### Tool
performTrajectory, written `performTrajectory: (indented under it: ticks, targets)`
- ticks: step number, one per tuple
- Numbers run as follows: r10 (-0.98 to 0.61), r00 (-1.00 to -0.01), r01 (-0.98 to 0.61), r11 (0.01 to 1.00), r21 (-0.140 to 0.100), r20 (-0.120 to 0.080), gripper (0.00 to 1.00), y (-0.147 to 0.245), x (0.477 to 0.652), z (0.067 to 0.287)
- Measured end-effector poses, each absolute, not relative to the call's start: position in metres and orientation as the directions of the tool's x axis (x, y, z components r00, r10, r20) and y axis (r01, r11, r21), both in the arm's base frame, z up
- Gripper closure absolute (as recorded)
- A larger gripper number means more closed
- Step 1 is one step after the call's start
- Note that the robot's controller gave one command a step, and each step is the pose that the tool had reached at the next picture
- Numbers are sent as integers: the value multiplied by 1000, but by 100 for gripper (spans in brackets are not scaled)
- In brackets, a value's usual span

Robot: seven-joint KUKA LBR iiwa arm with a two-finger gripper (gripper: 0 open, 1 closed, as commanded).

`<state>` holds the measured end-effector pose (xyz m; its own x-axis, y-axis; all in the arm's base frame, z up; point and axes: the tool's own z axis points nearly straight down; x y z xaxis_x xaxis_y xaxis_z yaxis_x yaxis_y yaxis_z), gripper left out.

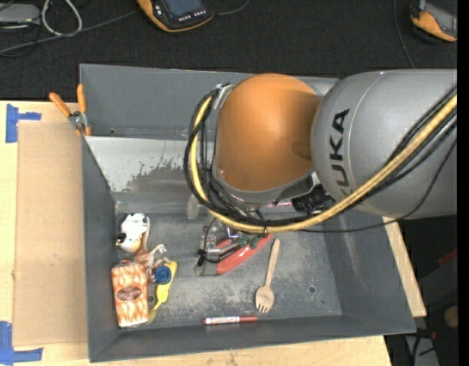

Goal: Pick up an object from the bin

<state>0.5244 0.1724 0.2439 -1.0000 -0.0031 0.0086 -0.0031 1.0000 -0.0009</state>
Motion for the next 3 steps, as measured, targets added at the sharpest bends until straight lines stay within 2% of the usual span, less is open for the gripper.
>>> performTrajectory:
  ticks: [1, 2, 3]
  targets:
    - [2, -1000, 2, 1000, 0, 2, 0, 171, 526, 248]
    - [-224, -975, -224, 975, 1, -5, 0, 195, 510, 200]
    - [-258, -966, -258, 966, 1, 1, 0, 213, 509, 160]
